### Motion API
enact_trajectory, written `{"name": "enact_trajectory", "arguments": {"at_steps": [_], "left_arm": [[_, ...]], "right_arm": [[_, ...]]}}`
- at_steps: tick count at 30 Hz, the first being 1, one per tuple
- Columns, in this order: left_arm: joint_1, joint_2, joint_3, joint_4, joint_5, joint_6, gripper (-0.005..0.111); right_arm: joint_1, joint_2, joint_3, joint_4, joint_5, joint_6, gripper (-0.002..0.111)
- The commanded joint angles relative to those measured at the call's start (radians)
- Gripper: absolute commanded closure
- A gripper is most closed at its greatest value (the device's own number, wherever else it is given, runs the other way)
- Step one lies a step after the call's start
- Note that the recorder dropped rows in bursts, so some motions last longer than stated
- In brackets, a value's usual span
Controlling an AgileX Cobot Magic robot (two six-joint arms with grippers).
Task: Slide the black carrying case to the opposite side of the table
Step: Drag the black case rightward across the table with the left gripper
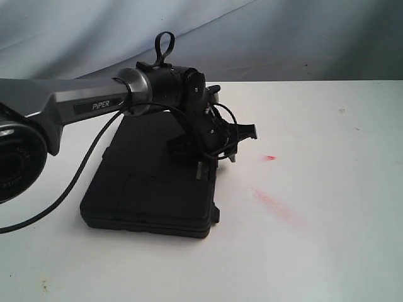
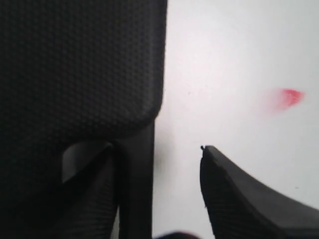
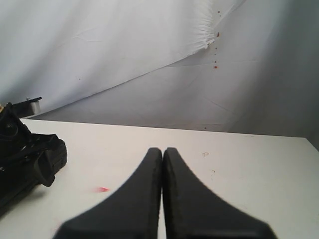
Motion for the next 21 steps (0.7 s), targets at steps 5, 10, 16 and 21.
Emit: {"name": "enact_trajectory", "arguments": {"at_steps": [5, 10, 16, 21], "left_arm": [[0.007, -0.002, -0.146, 0.257, 0.200, -0.054, 0.058], [0.007, -0.002, -0.223, 0.286, 0.299, -0.054, 0.058], [0.003, -0.014, -0.272, 0.266, 0.353, -0.054, 0.087], [-0.027, -0.025, -0.272, 0.321, 0.391, -0.053, 0.106]], "right_arm": [[-0.006, -0.006, 0.003, -0.001, -0.002, -0.002, 0.108], [-0.006, -0.006, 0.003, -0.001, -0.002, -0.002, 0.108], [-0.006, -0.006, 0.003, -0.001, -0.002, -0.002, 0.108], [-0.006, -0.006, 0.003, -0.001, -0.002, -0.002, 0.108]]}}
